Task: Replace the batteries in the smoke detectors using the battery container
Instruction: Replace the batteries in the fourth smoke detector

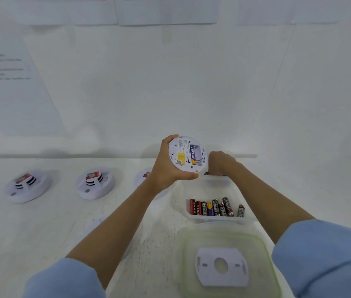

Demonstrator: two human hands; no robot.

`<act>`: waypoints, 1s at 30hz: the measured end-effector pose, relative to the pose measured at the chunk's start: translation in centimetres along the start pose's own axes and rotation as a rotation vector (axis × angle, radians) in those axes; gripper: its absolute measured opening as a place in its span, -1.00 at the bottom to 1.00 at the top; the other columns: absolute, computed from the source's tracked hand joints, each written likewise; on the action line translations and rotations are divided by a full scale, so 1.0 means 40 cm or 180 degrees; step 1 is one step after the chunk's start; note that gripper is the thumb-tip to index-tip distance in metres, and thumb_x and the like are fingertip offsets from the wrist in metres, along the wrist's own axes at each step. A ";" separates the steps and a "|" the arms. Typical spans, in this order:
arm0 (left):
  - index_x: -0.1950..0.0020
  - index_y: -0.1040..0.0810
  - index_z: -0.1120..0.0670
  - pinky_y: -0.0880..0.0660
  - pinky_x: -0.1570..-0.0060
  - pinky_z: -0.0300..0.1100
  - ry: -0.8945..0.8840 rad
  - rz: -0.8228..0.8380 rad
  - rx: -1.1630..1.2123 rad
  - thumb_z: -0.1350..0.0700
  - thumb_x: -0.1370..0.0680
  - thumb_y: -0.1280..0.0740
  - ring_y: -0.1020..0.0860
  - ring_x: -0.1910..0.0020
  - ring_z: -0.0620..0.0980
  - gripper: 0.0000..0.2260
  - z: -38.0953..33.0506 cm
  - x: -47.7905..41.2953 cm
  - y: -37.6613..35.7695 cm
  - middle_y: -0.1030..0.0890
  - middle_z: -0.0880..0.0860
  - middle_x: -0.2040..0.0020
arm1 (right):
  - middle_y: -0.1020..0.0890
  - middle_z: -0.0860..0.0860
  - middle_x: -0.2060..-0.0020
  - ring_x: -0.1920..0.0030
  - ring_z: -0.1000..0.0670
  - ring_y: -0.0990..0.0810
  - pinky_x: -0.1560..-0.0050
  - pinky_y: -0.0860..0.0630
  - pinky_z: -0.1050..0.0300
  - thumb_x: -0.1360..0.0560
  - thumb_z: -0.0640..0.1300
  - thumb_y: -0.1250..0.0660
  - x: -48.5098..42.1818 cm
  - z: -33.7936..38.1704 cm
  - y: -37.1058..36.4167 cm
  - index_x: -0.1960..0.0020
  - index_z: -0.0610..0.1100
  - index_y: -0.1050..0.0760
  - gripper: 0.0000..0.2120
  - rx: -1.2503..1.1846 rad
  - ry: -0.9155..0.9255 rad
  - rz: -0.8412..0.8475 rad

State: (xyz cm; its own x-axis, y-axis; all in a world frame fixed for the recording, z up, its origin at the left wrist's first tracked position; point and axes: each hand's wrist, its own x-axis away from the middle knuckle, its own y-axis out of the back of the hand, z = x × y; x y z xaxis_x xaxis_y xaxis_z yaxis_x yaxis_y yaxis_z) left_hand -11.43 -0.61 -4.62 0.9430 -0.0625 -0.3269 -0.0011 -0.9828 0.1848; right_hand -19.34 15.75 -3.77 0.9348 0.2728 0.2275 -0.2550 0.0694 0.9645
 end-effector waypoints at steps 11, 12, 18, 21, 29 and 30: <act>-0.31 -0.19 0.03 -0.51 0.03 -0.35 0.0051 -0.0019 0.0060 0.40 -0.14 -0.57 -0.47 -0.10 -0.32 -0.12 0.007 0.020 -0.001 -0.41 -0.11 -0.17 | -0.59 -0.12 0.27 0.34 0.00 -0.58 0.30 -0.57 0.24 -0.47 -0.26 -0.36 0.133 -0.007 0.137 -0.05 -0.14 -0.51 -0.83 -0.3311 0.0861 -0.0729; -0.30 -0.19 0.03 -0.51 0.03 -0.37 0.0033 -0.0024 0.0040 0.39 -0.14 -0.57 -0.46 -0.10 -0.33 -0.12 0.005 0.022 -0.003 -0.40 -0.11 -0.17 | -0.58 -0.10 0.26 0.35 -0.01 -0.58 0.29 -0.58 0.22 -0.48 -0.27 -0.34 0.145 -0.004 0.143 -0.07 -0.12 -0.52 -0.82 -0.3311 0.0960 -0.0705; -0.29 -0.18 0.07 -0.49 0.08 -0.43 -0.0052 -0.0037 0.0017 0.47 -0.17 -0.54 -0.46 -0.04 -0.41 -0.15 -0.003 0.034 -0.006 -0.39 -0.12 -0.14 | -0.58 -0.01 0.24 0.33 0.05 -0.50 0.30 -0.49 0.18 -0.40 -0.27 -0.43 0.180 0.008 0.158 -0.08 -0.12 -0.53 -0.73 -0.2078 0.1018 -0.0676; -0.29 -0.18 0.06 -0.50 0.09 -0.40 -0.0076 -0.0024 0.0054 0.46 -0.14 -0.55 -0.48 -0.04 -0.39 -0.13 -0.008 0.040 -0.006 -0.40 -0.12 -0.13 | -0.60 -0.08 0.27 0.36 0.08 -0.49 0.31 -0.45 0.21 -0.27 -0.27 -0.53 0.194 0.020 0.168 0.15 -0.16 -0.52 -0.77 -0.1722 0.0902 -0.0844; -0.27 -0.21 -0.01 -0.54 0.00 -0.27 -0.0067 0.0056 0.0200 0.34 -0.10 -0.54 -0.48 -0.09 -0.31 -0.14 -0.019 0.049 -0.020 -0.41 -0.12 -0.16 | -0.50 -0.06 0.20 0.25 -0.01 -0.51 0.15 -0.52 0.12 -0.28 -0.34 -0.50 0.208 0.073 0.146 -0.06 -0.24 -0.53 -0.63 -0.1721 0.1124 -0.1421; -0.28 -0.21 0.00 -0.54 0.01 -0.29 -0.0075 0.0061 0.0210 0.36 -0.11 -0.54 -0.48 -0.09 -0.32 -0.14 -0.020 0.049 -0.020 -0.41 -0.11 -0.16 | -0.52 -0.07 0.19 0.23 -0.03 -0.54 0.13 -0.53 0.12 -0.28 -0.34 -0.50 0.209 0.072 0.139 -0.06 -0.26 -0.52 -0.63 -0.1870 0.1090 -0.1495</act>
State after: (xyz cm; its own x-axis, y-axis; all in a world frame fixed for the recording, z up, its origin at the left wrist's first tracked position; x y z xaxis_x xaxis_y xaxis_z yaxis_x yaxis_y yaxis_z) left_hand -9.30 0.21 -4.68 0.9345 -0.0846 -0.3459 -0.0416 -0.9906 0.1301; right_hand -12.22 15.68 3.90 0.8733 0.3610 -0.3272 -0.0329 0.7136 0.6997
